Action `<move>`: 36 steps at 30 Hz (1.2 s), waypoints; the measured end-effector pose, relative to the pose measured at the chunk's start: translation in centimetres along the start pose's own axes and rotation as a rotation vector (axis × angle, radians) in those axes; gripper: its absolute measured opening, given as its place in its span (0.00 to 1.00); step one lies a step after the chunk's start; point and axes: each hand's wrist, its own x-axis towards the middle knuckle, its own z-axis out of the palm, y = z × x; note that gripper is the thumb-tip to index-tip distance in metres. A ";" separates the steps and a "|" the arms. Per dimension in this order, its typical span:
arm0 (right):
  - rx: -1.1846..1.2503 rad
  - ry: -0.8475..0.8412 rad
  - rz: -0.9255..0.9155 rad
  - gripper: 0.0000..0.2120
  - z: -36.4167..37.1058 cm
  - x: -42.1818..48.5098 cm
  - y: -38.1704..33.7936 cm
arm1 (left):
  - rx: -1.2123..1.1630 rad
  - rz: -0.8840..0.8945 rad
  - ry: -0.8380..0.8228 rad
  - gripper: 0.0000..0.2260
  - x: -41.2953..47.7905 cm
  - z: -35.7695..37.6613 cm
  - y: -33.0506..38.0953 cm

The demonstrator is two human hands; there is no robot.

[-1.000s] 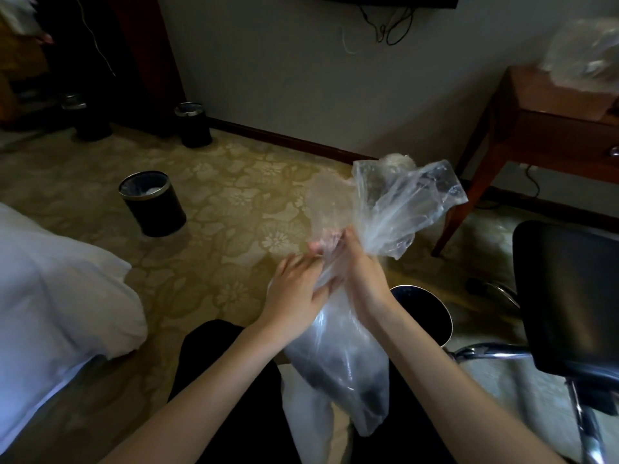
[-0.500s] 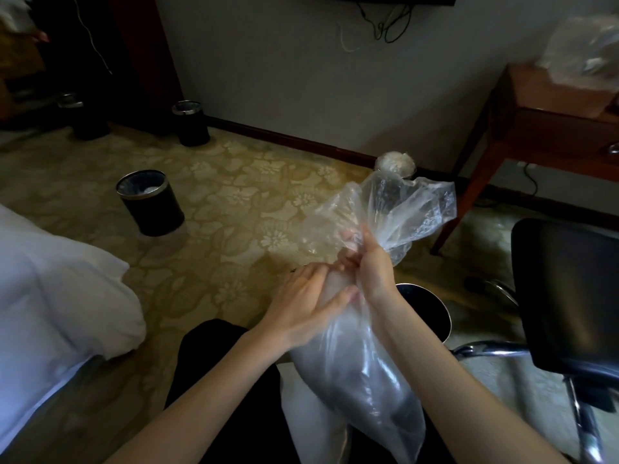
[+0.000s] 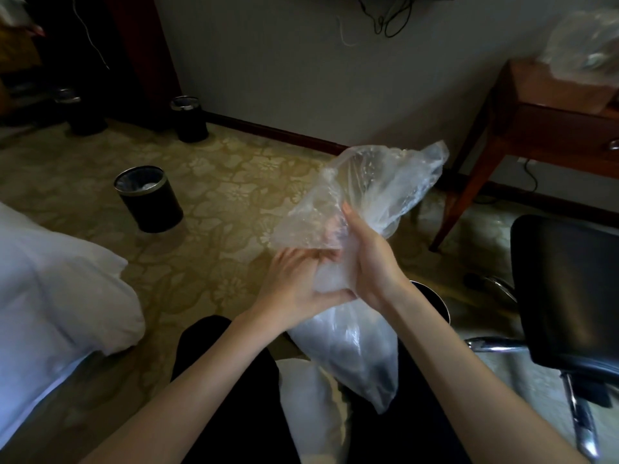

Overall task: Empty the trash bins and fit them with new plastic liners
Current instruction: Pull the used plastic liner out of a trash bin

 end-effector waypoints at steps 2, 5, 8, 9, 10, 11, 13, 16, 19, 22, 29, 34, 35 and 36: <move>-0.063 -0.005 -0.015 0.19 0.4 -0.2 -0.2 | -0.060 -0.028 0.039 0.24 0.2 0.1 -0.2; -0.183 0.034 -0.039 0.17 0.5 -0.4 -0.4 | -0.101 -0.088 0.051 0.15 0.5 0.2 -0.4; -0.501 0.043 -0.173 0.12 0.0 -0.9 -0.6 | -0.117 -0.190 0.026 0.12 0.9 -0.1 -1.2; -0.576 0.028 -0.232 0.11 -0.2 -1.2 -0.7 | -0.136 -0.229 0.027 0.14 1.0 -0.4 -1.6; -0.689 0.016 -0.277 0.14 -0.6 -1.3 -0.6 | -0.164 -0.264 0.038 0.17 1.0 -0.7 -1.8; -0.849 0.010 -0.300 0.21 -1.2 -1.4 -0.4 | -0.187 -0.288 0.054 0.20 1.0 -1.0 -1.9; -1.237 0.011 -0.238 0.37 -2.5 -1.4 0.1 | -0.213 -0.290 0.089 0.25 1.2 -1.6 -2.0; -1.433 0.041 -0.216 0.36 -3.9 -1.9 1.9 | -0.258 -0.286 0.125 0.28 1.3 -1.8 -2.0; -1.470 0.139 -0.332 0.23 -3.8 -2.3 4.0 | -0.271 -0.352 0.145 0.30 0.9 -1.1 -1.5; -1.397 0.239 -0.367 0.24 -3.0 -2.1 5.3 | -0.321 -0.401 0.184 0.25 0.3 -0.2 -1.0; -1.190 0.315 -0.393 0.18 -1.8 -2.6 6.5 | -0.431 -0.438 0.225 0.23 -0.2 0.6 -0.4; -1.156 0.400 -0.498 0.18 -1.5 -2.7 7.5 | -0.339 -0.404 0.272 0.24 -0.6 1.3 0.1; -1.146 0.426 -0.517 0.17 -1.4 -2.7 7.8 | -0.326 -0.387 0.293 0.23 -0.7 1.4 0.1; -1.135 0.452 -0.532 0.16 -1.4 -2.7 8.1 | -0.317 -0.374 0.306 0.23 -0.9 1.5 0.2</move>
